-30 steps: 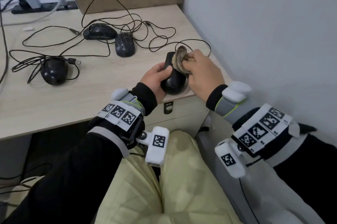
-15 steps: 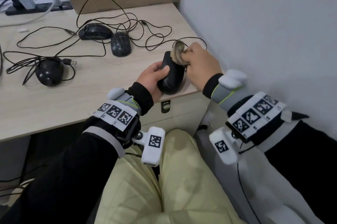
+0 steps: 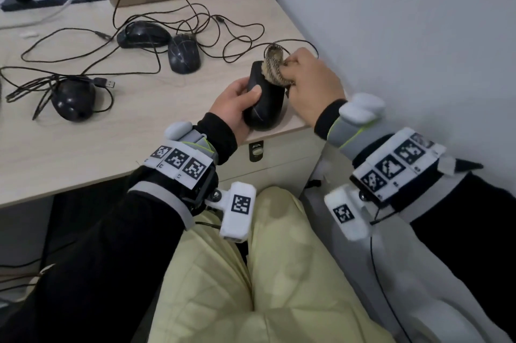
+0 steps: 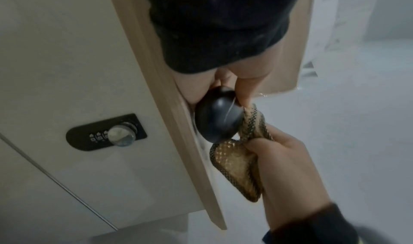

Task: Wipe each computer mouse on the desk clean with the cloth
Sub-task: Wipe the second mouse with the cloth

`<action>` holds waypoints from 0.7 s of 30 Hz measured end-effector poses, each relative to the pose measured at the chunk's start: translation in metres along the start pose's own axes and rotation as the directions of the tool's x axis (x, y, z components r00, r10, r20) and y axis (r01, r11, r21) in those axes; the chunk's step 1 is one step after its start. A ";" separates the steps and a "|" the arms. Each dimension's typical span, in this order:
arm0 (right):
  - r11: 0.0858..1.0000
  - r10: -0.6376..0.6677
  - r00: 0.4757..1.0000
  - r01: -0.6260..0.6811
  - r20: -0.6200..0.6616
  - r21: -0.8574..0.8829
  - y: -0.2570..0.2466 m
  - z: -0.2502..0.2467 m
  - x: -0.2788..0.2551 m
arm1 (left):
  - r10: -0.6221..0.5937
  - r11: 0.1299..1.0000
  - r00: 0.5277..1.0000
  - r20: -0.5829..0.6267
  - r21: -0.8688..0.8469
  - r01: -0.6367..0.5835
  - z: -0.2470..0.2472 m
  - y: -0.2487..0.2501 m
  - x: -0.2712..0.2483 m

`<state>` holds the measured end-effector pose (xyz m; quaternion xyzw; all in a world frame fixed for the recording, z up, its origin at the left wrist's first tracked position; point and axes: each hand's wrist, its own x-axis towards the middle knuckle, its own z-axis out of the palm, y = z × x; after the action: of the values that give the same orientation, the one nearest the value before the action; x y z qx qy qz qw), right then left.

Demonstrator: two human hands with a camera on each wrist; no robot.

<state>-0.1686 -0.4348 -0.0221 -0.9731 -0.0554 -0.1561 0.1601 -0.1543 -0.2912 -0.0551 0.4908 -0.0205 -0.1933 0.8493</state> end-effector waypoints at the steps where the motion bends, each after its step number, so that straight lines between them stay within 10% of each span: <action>1: 0.999 0.051 0.998 -0.051 0.031 -0.008 0.004 -0.002 0.008 | 0.002 1.000 1.000 0.008 0.013 -0.002 0.000 0.000 0.000; 6: 0.984 0.158 0.987 -0.157 -0.008 0.079 0.011 -0.012 0.015 | 0.021 0.999 1.000 0.022 0.040 -0.021 -0.003 -0.004 0.001; 13: 0.987 -0.037 0.991 0.056 -0.128 0.149 -0.013 0.011 -0.020 | 0.014 1.000 1.000 0.013 0.025 -0.014 -0.005 -0.004 0.005; 21: 0.951 0.247 0.968 -0.234 -0.042 0.203 -0.007 0.003 0.010 | 0.062 0.998 0.998 0.019 -0.008 -0.062 0.000 -0.005 0.000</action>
<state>-0.1598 -0.4264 -0.0191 -0.9463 0.0538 -0.1616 0.2748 -0.1562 -0.2931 -0.0595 0.4848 -0.0433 -0.1719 0.8565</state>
